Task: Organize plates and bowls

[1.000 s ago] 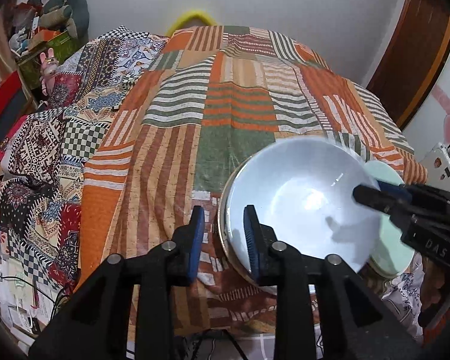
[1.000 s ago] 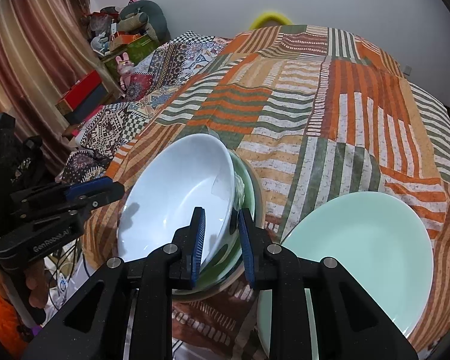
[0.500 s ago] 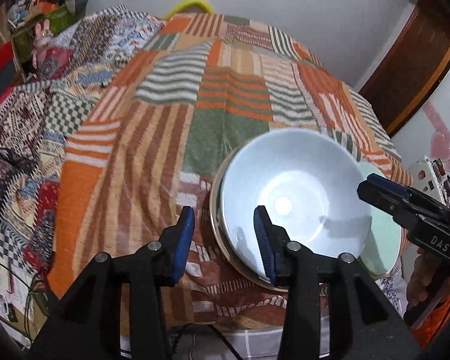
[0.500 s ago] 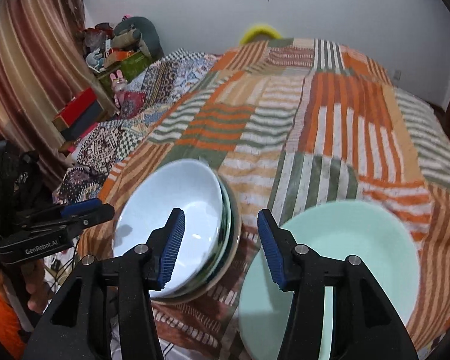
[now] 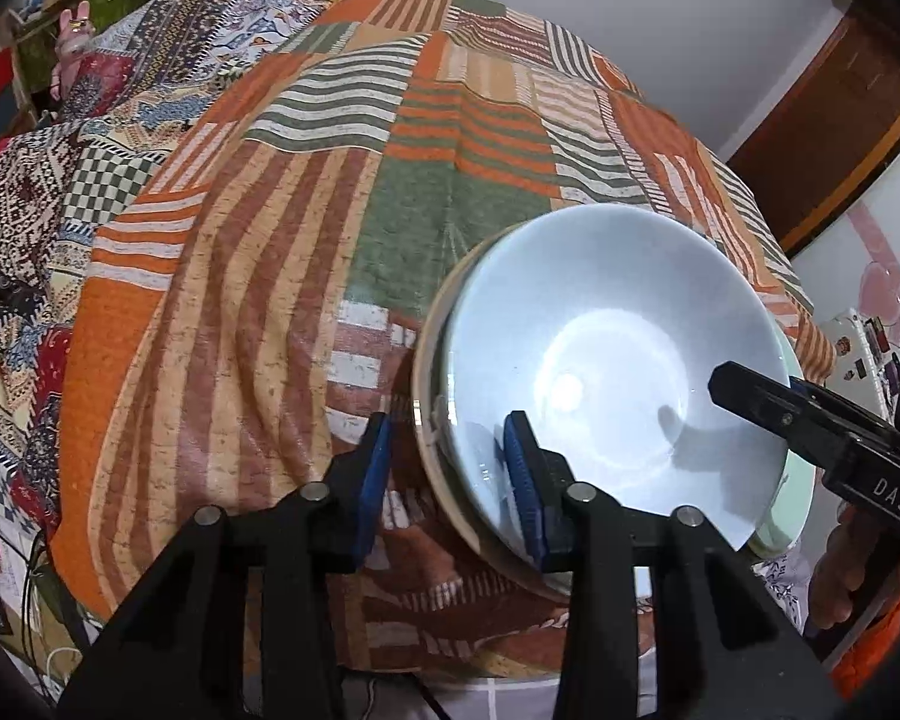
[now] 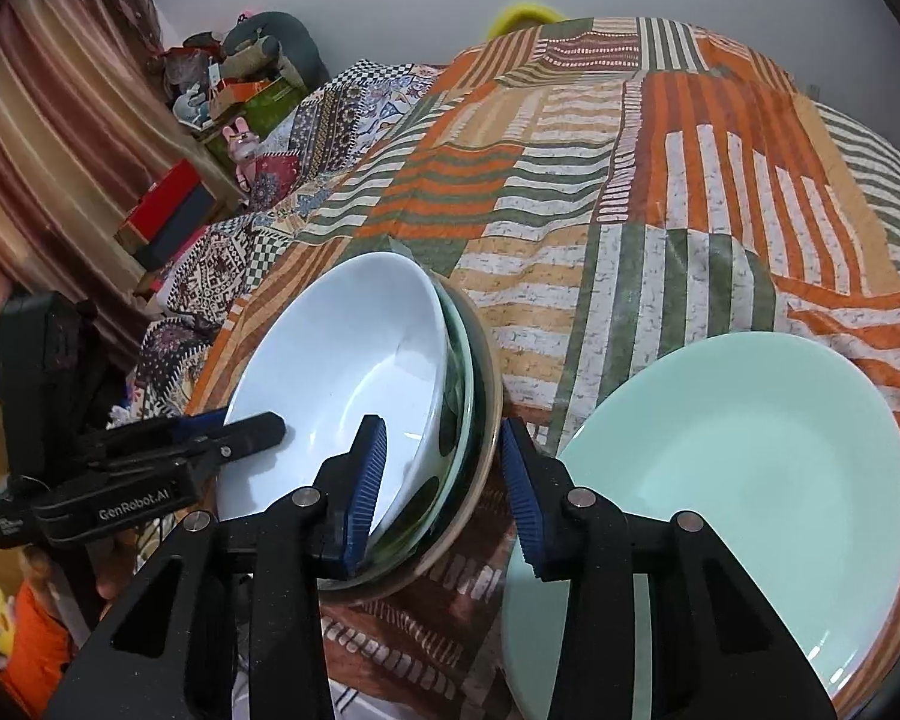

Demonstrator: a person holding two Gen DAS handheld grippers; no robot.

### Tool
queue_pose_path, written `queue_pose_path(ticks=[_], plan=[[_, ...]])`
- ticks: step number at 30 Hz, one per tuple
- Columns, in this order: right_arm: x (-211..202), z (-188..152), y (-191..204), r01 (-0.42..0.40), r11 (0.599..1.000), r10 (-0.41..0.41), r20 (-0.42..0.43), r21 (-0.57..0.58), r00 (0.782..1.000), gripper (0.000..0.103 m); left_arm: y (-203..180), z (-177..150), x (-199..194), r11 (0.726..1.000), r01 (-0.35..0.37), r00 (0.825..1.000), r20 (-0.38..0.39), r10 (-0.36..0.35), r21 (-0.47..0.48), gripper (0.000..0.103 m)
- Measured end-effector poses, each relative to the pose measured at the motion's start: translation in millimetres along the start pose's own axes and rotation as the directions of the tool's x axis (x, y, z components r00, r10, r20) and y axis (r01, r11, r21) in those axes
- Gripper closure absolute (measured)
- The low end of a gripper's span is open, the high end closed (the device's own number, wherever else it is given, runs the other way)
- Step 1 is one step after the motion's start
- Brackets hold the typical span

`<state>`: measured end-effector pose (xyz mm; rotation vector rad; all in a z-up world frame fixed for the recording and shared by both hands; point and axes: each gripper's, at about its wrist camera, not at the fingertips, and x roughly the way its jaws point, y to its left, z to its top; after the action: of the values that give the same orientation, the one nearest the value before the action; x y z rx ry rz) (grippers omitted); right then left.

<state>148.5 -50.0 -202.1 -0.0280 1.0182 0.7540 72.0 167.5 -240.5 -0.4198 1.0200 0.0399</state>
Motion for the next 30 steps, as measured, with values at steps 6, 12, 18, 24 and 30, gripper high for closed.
queue_pose_path(ticks=[6, 12, 18, 24, 30], plan=[[2.8, -2.2, -0.8, 0.005, 1.000, -0.005, 0.008, 0.011, 1.000, 0.067, -7.4, 0.4, 5.0, 1.000, -0.007, 1.000, -0.013, 0.007, 0.019, 0.073], [3.1, -0.5, 2.7, 0.042, 0.999, -0.042, 0.004, -0.008, 0.999, 0.067, -15.1, 2.0, 1.7, 0.998, -0.047, 0.999, -0.017, 0.047, 0.036, 0.073], [1.8, 2.8, -4.7, 0.034, 0.999, -0.034, -0.018, 0.040, 0.999, 0.067, -20.6, 5.7, -7.4, 0.998, -0.042, 0.999, -0.013, 0.043, 0.039, 0.073], [-4.0, -0.4, -0.3, 0.048, 0.999, -0.048, -0.031, 0.008, 0.998, 0.067, -21.8, 6.4, -17.8, 0.999, -0.031, 1.000, 0.003, 0.031, 0.025, 0.073], [-11.7, -1.9, 1.4, 0.028, 0.999, -0.028, -0.024, 0.018, 0.999, 0.067, -25.1, 3.4, -32.2, 0.999, -0.026, 0.999, 0.029, 0.025, 0.025, 0.073]])
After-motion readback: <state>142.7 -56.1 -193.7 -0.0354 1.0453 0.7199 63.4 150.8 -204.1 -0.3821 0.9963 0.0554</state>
